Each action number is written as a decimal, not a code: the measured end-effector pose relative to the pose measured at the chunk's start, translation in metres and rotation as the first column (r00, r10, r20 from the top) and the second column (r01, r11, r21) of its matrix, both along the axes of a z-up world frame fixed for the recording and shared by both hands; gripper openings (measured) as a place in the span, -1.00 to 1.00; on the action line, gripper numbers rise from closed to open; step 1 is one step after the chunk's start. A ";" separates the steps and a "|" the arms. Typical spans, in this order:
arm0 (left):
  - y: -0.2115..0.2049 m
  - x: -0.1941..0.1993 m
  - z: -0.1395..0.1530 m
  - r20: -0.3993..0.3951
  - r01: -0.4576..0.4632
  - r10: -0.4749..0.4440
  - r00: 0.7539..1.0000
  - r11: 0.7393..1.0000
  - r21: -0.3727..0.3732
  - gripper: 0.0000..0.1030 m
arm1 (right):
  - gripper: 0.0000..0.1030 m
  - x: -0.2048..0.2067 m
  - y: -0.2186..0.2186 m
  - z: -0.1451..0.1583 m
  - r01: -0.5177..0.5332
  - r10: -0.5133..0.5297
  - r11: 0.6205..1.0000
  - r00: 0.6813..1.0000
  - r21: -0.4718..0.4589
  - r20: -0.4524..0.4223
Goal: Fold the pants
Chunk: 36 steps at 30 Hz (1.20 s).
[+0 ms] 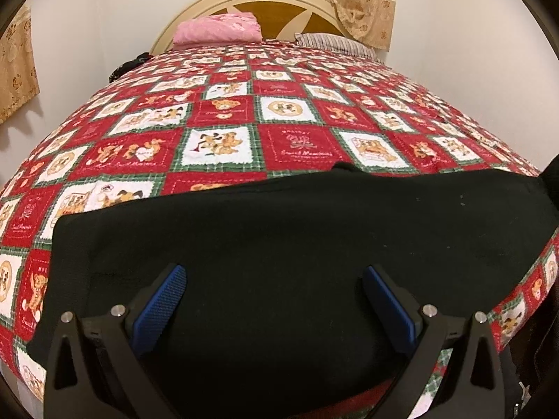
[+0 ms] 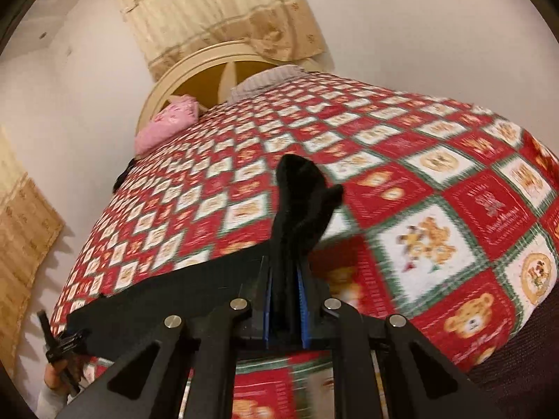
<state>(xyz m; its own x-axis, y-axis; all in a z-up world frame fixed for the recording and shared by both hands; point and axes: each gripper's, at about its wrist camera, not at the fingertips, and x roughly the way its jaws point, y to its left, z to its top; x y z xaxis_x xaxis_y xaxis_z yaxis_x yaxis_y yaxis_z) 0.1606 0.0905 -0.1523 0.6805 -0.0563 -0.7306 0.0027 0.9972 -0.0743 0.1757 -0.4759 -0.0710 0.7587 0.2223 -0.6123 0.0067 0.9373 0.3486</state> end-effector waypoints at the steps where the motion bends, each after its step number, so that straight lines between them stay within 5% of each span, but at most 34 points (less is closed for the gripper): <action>1: -0.001 -0.002 0.002 0.007 0.006 -0.006 1.000 1.000 -0.001 1.00 | -0.76 -0.001 0.009 0.004 -0.015 0.015 1.000 1.000 -0.006 0.007; 9: -0.021 -0.007 0.022 0.058 0.086 -0.084 0.995 0.996 -0.036 1.00 | -0.76 0.008 0.099 0.017 -0.166 0.169 0.985 0.985 -0.055 0.044; 19: -0.081 0.014 0.035 0.080 0.271 -0.262 0.962 0.954 -0.130 1.00 | -0.76 0.029 0.188 -0.044 -0.355 0.350 0.931 0.935 -0.089 -0.065; 25: -0.131 0.031 0.040 0.092 0.353 -0.341 0.935 0.913 -0.205 1.00 | -0.74 0.036 0.200 -0.075 -0.378 0.371 0.923 0.924 -0.075 -0.097; 27: -0.153 0.037 0.041 0.093 0.397 -0.386 0.918 0.887 -0.238 1.00 | -0.61 0.037 0.196 -0.079 -0.386 0.381 0.922 0.920 -0.036 -0.088; 31: -0.190 0.044 0.041 0.090 0.461 -0.456 0.885 0.837 -0.293 1.00 | 0.02 0.024 0.192 -0.072 -0.454 0.455 0.890 0.889 0.027 -0.048; 36: -0.226 0.051 0.037 0.073 0.510 -0.520 0.851 0.786 -0.350 1.00 | 0.02 0.005 0.180 -0.063 -0.489 0.488 0.872 0.872 0.011 0.034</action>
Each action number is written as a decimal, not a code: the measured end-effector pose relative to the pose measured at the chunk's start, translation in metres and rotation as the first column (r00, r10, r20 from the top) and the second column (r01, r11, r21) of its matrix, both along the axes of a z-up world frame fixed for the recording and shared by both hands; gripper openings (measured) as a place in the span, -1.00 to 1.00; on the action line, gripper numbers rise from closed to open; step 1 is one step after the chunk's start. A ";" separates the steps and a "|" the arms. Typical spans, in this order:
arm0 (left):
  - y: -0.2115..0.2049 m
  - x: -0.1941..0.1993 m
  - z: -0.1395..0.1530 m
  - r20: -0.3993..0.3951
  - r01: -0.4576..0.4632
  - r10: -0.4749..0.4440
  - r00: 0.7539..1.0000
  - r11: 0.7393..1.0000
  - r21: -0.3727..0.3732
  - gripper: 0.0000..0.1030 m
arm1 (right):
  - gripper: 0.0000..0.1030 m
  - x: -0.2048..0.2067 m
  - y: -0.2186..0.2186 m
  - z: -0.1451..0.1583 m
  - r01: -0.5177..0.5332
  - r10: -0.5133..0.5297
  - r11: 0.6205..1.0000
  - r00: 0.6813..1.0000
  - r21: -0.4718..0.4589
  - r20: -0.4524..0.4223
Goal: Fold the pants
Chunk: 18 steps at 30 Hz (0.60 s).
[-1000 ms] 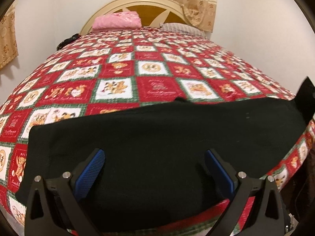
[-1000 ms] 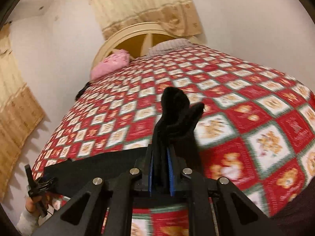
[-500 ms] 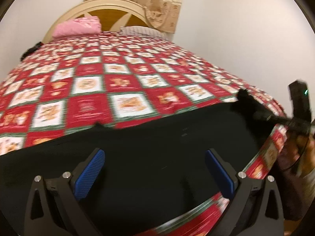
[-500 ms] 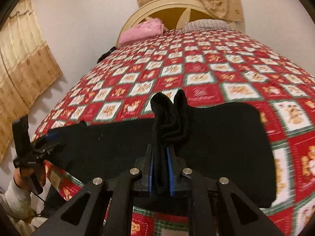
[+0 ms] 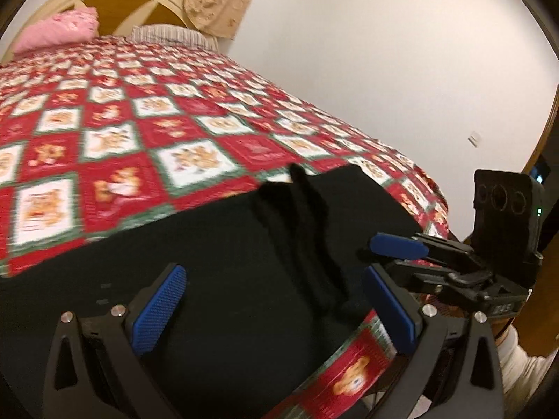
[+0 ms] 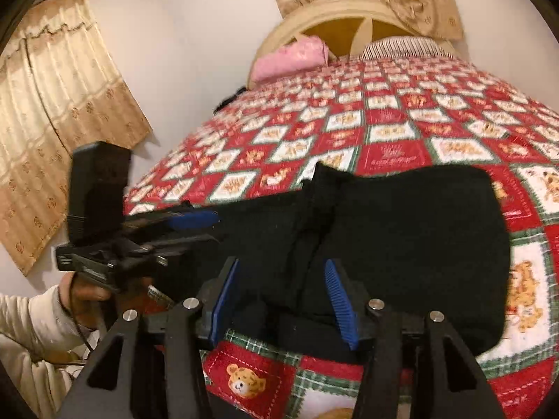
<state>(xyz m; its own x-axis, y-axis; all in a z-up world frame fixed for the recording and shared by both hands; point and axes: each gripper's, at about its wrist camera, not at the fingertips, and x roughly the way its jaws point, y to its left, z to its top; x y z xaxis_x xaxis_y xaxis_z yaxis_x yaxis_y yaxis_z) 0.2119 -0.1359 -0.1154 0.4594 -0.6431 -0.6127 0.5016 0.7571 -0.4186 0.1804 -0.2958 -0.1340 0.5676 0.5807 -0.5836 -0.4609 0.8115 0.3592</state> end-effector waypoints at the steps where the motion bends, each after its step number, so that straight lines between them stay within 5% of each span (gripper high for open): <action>1: -0.006 0.001 -0.001 -0.006 0.007 -0.007 1.000 1.000 -0.002 1.00 | 0.02 -0.001 -0.007 0.001 0.002 -0.003 1.000 1.000 0.030 0.006; 6: -0.025 0.013 -0.002 -0.053 0.035 -0.038 0.998 0.997 -0.071 0.86 | 0.02 0.001 -0.031 0.000 0.040 -0.043 0.991 0.999 0.131 0.019; 13: -0.056 0.024 -0.003 -0.058 0.042 -0.045 0.997 0.998 -0.056 0.47 | 0.03 -0.002 -0.066 0.001 0.192 -0.219 0.957 0.970 0.217 0.110; 15: -0.060 0.024 -0.003 -0.056 0.050 -0.053 0.997 0.997 -0.057 0.30 | 0.10 -0.002 -0.077 0.002 0.234 -0.269 0.942 0.955 0.240 0.123; 18: -0.061 0.025 -0.005 -0.064 0.044 -0.046 0.997 0.998 -0.038 -0.28 | 0.12 -0.003 -0.094 0.002 0.282 -0.327 0.914 0.937 0.291 0.121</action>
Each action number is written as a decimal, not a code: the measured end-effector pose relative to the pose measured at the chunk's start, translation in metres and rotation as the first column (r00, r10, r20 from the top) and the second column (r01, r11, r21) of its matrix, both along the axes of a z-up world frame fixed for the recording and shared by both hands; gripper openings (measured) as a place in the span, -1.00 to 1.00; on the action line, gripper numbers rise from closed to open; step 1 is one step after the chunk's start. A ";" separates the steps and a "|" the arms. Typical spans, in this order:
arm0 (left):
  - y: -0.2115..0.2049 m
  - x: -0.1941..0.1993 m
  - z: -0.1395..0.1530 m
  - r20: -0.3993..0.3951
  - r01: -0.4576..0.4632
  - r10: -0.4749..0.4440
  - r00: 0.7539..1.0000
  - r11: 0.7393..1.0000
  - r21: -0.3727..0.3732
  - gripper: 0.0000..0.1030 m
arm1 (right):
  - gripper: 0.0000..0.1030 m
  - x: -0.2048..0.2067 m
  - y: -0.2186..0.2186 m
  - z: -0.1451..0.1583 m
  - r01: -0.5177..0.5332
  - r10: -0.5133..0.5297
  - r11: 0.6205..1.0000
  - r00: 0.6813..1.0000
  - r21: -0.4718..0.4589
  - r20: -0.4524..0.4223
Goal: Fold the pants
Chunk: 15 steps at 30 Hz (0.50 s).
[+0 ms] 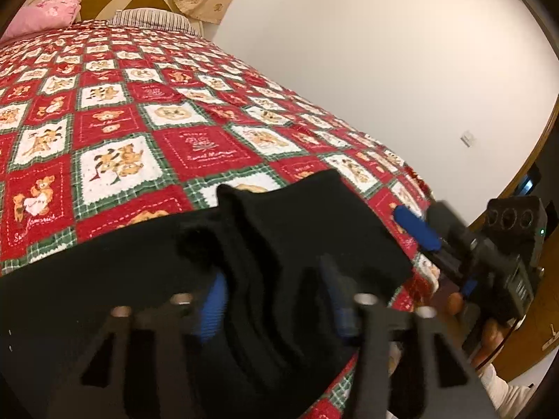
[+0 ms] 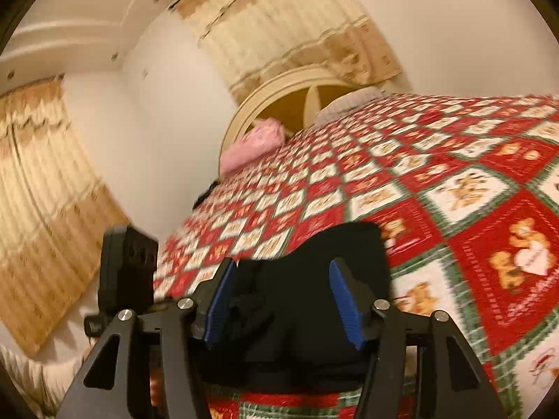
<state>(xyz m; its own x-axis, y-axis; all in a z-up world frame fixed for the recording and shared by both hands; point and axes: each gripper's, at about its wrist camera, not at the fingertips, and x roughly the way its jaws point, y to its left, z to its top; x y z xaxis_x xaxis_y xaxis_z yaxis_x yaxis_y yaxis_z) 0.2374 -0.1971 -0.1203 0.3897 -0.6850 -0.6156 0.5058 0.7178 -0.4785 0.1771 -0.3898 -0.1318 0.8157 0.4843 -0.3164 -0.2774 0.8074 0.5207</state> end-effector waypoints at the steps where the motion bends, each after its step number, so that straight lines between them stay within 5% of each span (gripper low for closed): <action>1: 0.001 0.002 -0.001 -0.008 -0.002 0.001 1.000 1.000 -0.005 -0.56 | 0.14 -0.001 -0.007 0.000 0.021 -0.021 1.000 1.000 0.021 0.007; 2: 0.004 0.004 -0.001 -0.021 -0.006 0.006 1.000 1.000 -0.014 -0.71 | 0.15 -0.001 -0.011 0.001 0.037 -0.038 0.999 0.999 0.033 0.011; 15: 0.051 -0.012 0.030 0.014 -0.053 0.054 0.998 0.998 -0.039 -0.75 | 0.24 -0.005 -0.017 -0.002 0.084 -0.085 0.996 0.996 0.038 0.029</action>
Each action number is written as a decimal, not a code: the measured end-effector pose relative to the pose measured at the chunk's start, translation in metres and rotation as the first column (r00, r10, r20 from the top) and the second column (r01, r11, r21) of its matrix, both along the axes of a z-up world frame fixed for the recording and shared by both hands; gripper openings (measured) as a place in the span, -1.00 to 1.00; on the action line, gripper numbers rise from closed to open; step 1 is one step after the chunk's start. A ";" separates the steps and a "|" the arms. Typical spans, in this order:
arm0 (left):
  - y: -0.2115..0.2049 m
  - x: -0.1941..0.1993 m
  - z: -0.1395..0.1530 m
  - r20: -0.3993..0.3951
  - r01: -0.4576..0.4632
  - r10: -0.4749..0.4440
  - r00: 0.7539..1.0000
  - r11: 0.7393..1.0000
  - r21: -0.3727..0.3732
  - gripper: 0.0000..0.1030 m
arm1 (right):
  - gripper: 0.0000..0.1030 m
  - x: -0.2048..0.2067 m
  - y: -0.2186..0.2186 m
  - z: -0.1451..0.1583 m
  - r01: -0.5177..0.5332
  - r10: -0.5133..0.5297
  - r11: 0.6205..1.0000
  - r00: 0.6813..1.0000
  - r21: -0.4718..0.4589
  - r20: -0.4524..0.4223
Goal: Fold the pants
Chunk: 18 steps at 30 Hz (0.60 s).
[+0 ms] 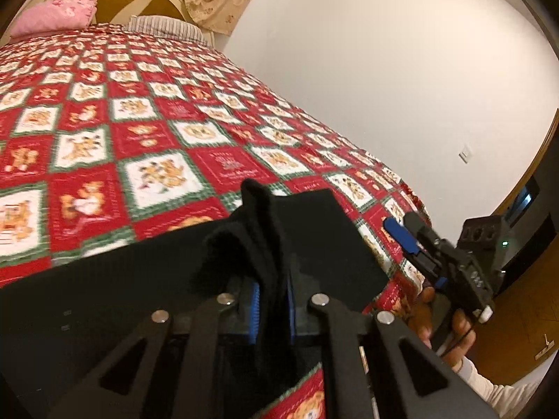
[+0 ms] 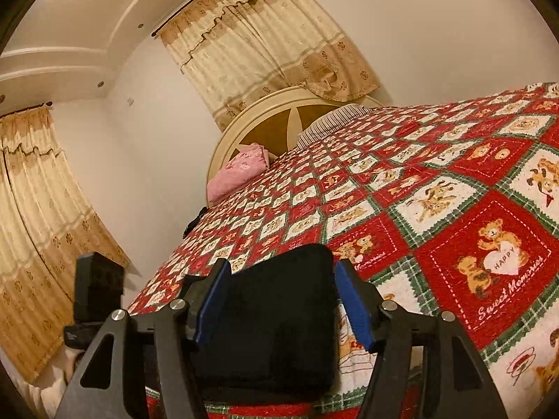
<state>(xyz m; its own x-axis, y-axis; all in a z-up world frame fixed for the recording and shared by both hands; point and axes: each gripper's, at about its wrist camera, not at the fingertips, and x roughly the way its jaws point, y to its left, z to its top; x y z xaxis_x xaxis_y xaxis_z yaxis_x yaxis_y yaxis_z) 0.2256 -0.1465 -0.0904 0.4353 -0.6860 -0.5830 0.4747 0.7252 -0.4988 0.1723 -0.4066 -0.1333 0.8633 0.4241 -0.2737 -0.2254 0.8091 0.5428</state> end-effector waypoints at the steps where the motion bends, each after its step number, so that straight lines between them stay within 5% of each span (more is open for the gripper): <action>1: 0.004 0.000 0.001 0.001 -0.005 0.005 1.000 1.000 -0.002 -0.75 | 0.24 -0.001 0.001 -0.001 -0.005 0.005 1.000 1.000 -0.006 -0.002; 18: 0.071 -0.004 -0.035 -0.082 -0.128 0.131 0.988 0.991 0.045 -0.76 | 0.24 0.000 0.030 -0.006 -0.091 0.091 0.991 0.996 -0.102 -0.009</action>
<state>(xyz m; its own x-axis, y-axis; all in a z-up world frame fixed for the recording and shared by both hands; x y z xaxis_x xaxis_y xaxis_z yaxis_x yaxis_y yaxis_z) 0.2217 -0.0760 -0.1255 0.4668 -0.6026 -0.6472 0.3326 0.7978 -0.5029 0.1719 -0.3763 -0.1394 0.8209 0.4704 -0.3238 -0.2983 0.8368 0.4591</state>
